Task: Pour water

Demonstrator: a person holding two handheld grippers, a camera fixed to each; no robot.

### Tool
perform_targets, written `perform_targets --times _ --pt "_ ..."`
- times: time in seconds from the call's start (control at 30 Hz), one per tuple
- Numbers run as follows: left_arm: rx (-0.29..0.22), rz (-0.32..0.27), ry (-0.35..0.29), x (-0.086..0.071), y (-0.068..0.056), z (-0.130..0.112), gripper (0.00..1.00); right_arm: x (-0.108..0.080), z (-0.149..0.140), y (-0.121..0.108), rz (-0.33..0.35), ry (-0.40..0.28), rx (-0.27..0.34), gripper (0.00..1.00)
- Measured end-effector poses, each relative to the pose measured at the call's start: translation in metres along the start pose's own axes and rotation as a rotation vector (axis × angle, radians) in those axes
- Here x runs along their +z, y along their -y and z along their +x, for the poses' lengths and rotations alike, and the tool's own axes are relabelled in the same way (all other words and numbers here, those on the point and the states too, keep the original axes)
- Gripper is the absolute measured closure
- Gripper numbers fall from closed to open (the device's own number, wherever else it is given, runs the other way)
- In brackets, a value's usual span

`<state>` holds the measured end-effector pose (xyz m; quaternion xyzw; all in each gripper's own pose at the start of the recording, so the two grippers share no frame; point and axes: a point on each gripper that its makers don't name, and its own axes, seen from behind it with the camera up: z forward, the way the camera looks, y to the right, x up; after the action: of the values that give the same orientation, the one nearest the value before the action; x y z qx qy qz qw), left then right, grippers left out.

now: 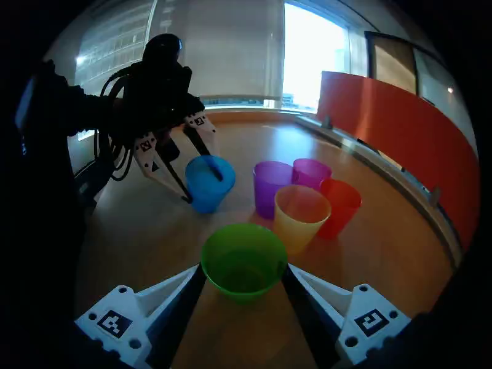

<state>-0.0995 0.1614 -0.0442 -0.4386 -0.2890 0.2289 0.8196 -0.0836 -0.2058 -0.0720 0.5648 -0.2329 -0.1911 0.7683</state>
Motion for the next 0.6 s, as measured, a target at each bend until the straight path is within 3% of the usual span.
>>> perform_targets --times 0.6 --pt "0.018 0.013 0.033 -0.001 0.002 -0.015 0.2 -0.001 0.0 0.0 -0.005 0.003 0.005 0.1"
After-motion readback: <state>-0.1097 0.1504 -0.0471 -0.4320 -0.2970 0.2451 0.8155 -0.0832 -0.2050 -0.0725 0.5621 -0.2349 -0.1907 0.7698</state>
